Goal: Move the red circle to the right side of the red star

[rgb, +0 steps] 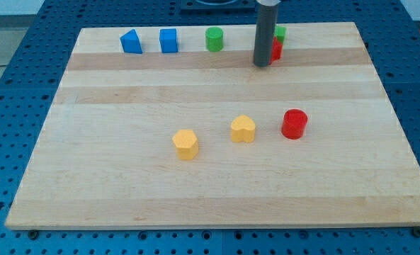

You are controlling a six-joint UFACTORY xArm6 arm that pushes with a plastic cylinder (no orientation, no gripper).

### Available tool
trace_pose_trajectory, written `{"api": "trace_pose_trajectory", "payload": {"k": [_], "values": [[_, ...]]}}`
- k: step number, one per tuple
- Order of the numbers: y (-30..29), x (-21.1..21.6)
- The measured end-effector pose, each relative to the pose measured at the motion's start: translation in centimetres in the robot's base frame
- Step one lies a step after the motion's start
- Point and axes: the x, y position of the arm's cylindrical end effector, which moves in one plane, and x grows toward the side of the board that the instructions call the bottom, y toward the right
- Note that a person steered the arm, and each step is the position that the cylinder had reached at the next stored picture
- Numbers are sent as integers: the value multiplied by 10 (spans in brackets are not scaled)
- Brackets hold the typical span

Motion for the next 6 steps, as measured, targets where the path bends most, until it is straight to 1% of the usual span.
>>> {"api": "trace_pose_trajectory", "payload": {"k": [1,2,3,4,5,6], "values": [[78,49],[87,126],[50,181],[25,157],[29,96],[30,46]]}}
